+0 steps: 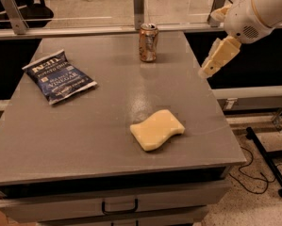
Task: Knock orange can over
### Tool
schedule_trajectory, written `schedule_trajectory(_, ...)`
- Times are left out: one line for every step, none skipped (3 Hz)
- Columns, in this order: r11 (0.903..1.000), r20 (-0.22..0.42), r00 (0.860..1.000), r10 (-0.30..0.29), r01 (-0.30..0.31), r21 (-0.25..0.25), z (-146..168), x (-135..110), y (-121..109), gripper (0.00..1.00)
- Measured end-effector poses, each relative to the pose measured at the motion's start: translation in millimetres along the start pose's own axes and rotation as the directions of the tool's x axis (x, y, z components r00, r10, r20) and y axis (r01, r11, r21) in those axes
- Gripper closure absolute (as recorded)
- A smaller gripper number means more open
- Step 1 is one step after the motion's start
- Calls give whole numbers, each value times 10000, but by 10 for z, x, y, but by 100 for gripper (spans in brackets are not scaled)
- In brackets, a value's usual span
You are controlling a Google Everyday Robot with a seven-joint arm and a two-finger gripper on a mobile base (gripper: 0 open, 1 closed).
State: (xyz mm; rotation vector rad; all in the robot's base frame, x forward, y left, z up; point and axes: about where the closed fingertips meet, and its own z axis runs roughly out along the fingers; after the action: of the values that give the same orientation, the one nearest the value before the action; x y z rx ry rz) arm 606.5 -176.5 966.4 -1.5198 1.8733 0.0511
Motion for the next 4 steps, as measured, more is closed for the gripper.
schedule_trajectory(9982, 332, 9987, 395, -410, 445, -30, 62, -112, 0)
schedule_trajectory(9916, 1239, 9878, 938, -1039, 774, 129, 96, -335, 0)
schedule_trajectory(9842, 2382, 9609, 1409, -1621, 717, 418, 96, -572, 0)
schedule_trajectory(9791, 3377, 9223, 1881, -2033, 100, 812, -57, -686, 0)
